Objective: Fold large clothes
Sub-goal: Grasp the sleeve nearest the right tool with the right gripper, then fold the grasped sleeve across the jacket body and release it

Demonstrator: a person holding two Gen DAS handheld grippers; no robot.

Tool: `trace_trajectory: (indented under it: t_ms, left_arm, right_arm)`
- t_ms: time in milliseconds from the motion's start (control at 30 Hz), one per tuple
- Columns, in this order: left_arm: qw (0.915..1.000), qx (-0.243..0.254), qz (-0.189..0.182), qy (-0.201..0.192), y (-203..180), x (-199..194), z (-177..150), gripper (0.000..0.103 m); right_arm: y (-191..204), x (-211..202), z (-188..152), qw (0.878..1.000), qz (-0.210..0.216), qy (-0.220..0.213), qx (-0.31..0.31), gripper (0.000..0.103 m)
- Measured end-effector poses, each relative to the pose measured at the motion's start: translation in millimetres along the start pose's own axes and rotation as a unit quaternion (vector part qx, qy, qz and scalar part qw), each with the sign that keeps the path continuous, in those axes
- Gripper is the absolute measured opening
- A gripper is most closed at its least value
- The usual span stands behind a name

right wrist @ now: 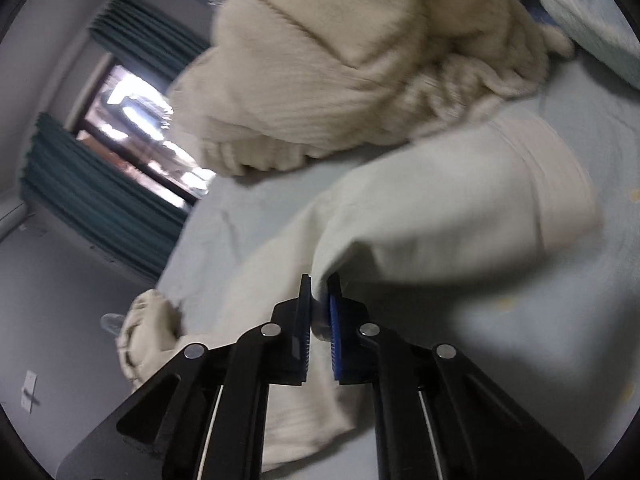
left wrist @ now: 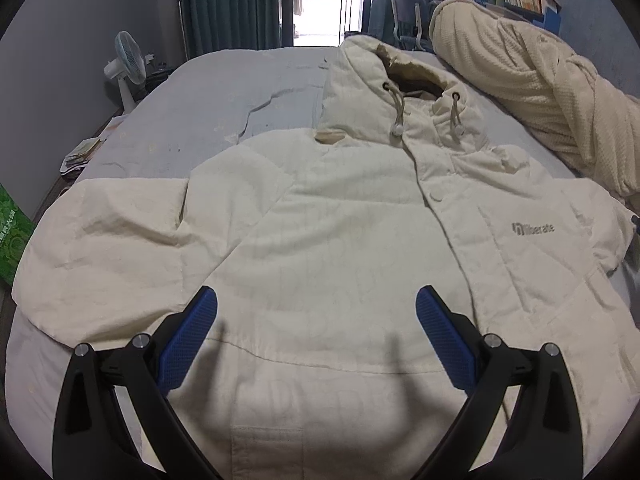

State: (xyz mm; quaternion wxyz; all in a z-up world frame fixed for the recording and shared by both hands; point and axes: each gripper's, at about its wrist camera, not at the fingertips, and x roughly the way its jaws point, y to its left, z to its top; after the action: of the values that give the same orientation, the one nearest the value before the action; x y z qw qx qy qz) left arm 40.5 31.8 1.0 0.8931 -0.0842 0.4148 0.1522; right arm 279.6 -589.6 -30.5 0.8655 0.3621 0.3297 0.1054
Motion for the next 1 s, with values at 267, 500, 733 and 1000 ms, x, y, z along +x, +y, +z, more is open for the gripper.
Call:
trace_trajectory:
  t_ms: [267, 500, 733, 1000]
  left_arm:
    - [0.9998, -0.012, -0.007, -0.013, 4.3, -10.8, 2.6, 0.095]
    - [0.9993, -0.026, -0.014, -0.023, 11.0, -19.9, 4.7, 0.095]
    - [0.9988, -0.039, -0.02, -0.024, 15.5, -23.7, 6.0, 0.095]
    - [0.9984, -0.046, -0.028, -0.02, 17.8, -23.5, 6.4, 0.095]
  right_arm:
    - [109.3, -22.0, -23.8, 0.992, 0.098, 0.006, -0.077, 0.007]
    - [197.0, -23.3, -82.5, 0.973, 0.154, 0.057, -0.163, 0.007]
    - [262.4, -1.9, -165.1, 0.947, 0.16, 0.124, -0.249, 0.007]
    - [299.2, 31.7, -254.9, 0.906, 0.15, 0.216, -0.33, 0.006]
